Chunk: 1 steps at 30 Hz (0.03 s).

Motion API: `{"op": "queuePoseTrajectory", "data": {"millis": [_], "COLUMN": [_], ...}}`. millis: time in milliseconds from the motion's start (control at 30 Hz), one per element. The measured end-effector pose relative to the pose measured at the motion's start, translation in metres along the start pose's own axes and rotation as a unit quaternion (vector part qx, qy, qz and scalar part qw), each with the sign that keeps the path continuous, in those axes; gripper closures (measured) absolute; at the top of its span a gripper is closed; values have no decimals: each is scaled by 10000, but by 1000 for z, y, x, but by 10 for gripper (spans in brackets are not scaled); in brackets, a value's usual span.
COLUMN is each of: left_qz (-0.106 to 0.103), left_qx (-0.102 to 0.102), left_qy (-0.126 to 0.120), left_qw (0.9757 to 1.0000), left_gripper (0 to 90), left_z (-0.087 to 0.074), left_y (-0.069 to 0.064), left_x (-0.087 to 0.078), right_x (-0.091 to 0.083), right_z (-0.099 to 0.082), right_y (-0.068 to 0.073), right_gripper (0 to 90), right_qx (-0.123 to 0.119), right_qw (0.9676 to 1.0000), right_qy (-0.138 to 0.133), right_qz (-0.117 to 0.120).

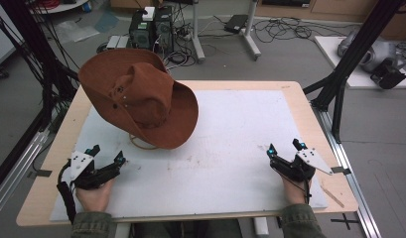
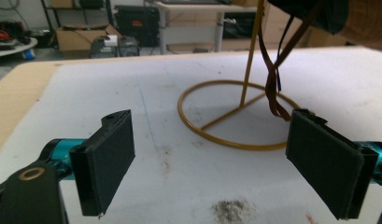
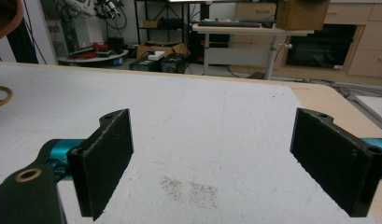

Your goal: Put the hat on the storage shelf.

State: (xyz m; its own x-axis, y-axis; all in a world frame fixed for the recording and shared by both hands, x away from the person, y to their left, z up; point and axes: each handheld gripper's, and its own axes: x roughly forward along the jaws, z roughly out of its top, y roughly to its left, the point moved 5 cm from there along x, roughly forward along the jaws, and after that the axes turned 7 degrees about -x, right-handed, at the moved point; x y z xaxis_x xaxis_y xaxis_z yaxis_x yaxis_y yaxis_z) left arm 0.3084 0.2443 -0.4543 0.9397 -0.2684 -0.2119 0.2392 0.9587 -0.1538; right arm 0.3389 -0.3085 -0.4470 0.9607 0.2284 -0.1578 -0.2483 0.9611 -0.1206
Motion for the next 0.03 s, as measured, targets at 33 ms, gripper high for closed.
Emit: {"op": "queuePoseTrajectory", "data": {"millis": [33], "left_qz": [-19], "left_qx": [56], "left_qy": [45], "left_qw": [10000], "left_gripper": [157], "left_z": [0], "left_y": [0], "left_x": [0], "right_x": [0], "right_z": [0], "right_y": [0], "right_gripper": [126], "right_qx": [7], "right_qw": [10000], "right_qy": [-2], "right_qz": [19]}}
